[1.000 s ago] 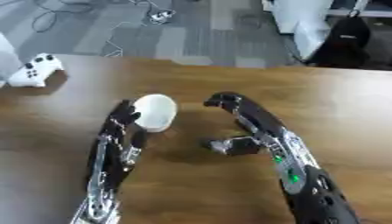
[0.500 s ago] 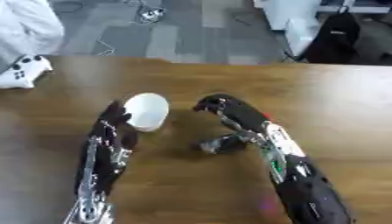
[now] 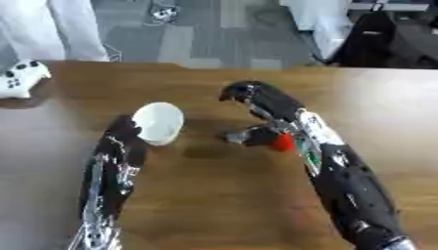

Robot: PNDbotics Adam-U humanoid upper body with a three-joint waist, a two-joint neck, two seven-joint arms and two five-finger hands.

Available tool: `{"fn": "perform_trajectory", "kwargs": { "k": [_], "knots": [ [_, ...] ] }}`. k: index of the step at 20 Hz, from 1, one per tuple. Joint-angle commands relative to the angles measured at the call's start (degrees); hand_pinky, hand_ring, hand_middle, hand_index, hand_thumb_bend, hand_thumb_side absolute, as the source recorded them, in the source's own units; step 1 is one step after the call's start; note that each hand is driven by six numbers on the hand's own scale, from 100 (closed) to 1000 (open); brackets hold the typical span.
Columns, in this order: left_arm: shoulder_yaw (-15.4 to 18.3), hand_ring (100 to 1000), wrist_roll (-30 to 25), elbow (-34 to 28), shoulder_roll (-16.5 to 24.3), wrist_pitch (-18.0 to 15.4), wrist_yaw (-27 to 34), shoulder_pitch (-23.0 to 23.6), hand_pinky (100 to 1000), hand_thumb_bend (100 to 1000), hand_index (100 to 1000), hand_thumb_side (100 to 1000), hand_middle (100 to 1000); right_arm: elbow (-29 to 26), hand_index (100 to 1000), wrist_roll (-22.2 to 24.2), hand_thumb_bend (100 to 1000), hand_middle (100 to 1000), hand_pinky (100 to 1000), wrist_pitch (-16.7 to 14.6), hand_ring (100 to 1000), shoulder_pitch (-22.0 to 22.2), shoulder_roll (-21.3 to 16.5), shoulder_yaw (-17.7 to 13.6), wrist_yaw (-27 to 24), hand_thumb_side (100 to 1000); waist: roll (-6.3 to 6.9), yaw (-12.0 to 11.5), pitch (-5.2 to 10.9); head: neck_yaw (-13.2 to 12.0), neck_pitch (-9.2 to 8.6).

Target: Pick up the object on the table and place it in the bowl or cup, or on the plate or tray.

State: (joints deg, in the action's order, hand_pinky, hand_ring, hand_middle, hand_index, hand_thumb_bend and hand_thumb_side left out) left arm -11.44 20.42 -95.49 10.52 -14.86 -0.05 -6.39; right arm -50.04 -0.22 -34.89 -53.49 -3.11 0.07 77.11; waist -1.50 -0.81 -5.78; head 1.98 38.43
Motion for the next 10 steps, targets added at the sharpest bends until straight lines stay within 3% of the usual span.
{"fn": "perform_trajectory", "kwargs": {
  "k": [1, 9, 10],
  "knots": [
    [0.45, 846, -0.06, -0.95, 0.83, -0.1, -0.73, 0.21, 1000, 669, 814, 654, 917, 2.57, 843, -0.49, 527, 798, 822, -0.96, 842, -2.58, -2.35, 0.96, -0.09, 762, 0.27, 0.25, 1.26, 0.04, 0.45],
    [0.72, 845, 0.13, -2.48, 2.22, 0.31, -1.12, 1.72, 1000, 678, 814, 661, 917, 11.33, 843, -1.91, 500, 807, 820, -2.81, 838, -5.34, -3.66, 2.41, 3.23, 747, 0.73, 0.25, 2.26, 0.01, 1.57],
    [0.72, 845, 0.14, -2.64, 2.23, 0.36, -1.1, 1.75, 1000, 678, 814, 661, 917, 11.87, 836, -2.3, 499, 735, 801, -2.67, 793, -5.45, -3.52, 2.37, 3.82, 732, 0.76, 0.21, 2.29, 0.03, 1.6]
  ]
}}
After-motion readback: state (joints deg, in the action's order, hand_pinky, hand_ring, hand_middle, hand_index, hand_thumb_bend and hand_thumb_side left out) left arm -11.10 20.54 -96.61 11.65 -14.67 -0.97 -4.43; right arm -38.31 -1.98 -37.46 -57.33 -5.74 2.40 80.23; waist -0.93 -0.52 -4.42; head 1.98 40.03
